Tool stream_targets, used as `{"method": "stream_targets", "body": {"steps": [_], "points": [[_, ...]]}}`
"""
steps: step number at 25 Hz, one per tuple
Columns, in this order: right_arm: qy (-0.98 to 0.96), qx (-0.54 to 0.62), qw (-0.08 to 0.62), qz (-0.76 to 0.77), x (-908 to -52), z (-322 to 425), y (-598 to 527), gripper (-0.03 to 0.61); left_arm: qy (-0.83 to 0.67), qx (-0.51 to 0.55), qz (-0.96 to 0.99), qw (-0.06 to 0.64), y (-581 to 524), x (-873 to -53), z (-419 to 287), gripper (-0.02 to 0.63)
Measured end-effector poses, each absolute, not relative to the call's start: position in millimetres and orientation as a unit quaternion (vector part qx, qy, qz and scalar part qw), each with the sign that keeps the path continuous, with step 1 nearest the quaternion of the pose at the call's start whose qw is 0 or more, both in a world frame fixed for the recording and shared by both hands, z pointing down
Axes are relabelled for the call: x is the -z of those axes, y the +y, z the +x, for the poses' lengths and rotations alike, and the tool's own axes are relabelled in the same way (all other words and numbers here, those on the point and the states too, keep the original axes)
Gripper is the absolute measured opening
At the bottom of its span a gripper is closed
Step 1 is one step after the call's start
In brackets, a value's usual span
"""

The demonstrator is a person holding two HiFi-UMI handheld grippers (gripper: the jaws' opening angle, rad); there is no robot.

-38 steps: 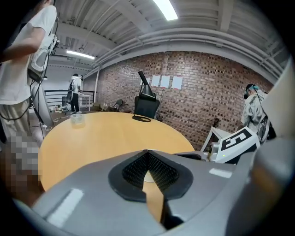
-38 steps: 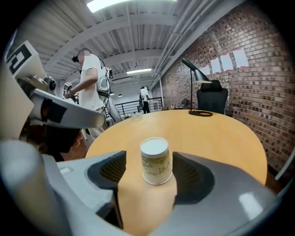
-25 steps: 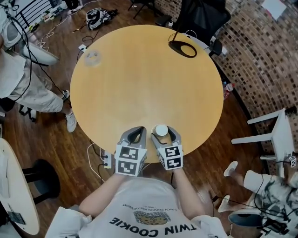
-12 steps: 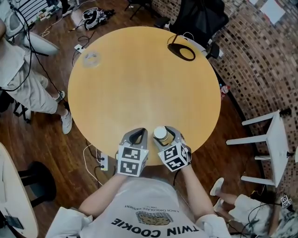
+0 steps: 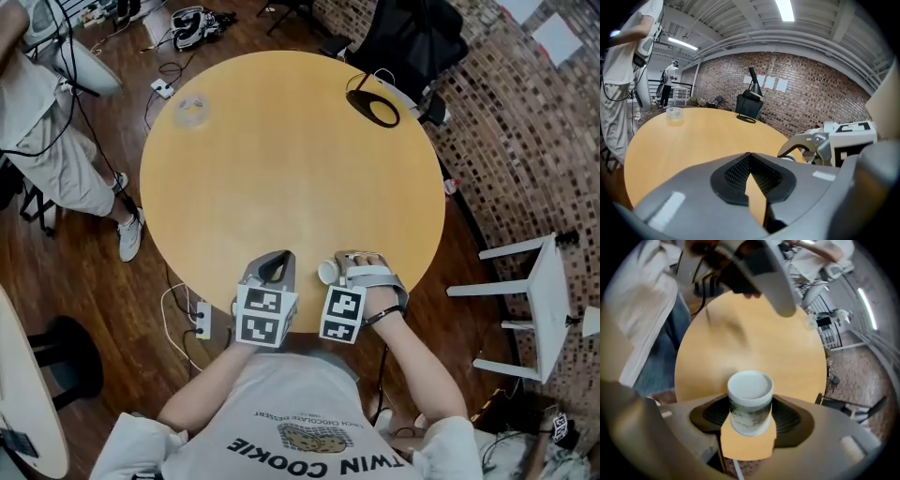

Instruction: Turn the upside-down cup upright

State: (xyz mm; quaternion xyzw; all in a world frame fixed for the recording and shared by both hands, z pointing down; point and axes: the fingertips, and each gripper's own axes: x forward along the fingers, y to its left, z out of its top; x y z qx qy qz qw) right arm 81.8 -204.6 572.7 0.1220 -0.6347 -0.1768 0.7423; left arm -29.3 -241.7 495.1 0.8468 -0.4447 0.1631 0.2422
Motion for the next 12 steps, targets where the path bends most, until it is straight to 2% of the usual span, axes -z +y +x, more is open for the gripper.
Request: {"method": "stream_targets", "body": {"steps": [6, 12], "points": [[-0.489, 0.267, 0.83, 0.031, -598, 93, -209, 0.284, -0.458, -0.16, 0.838, 0.251, -246, -501, -43, 0.005], [-0.443, 0.268, 0.855, -0.005, -621, 96, -210, 0.284, -0.478, -0.159, 0.824, 0.26, -246, -506, -59, 0.005]]}}
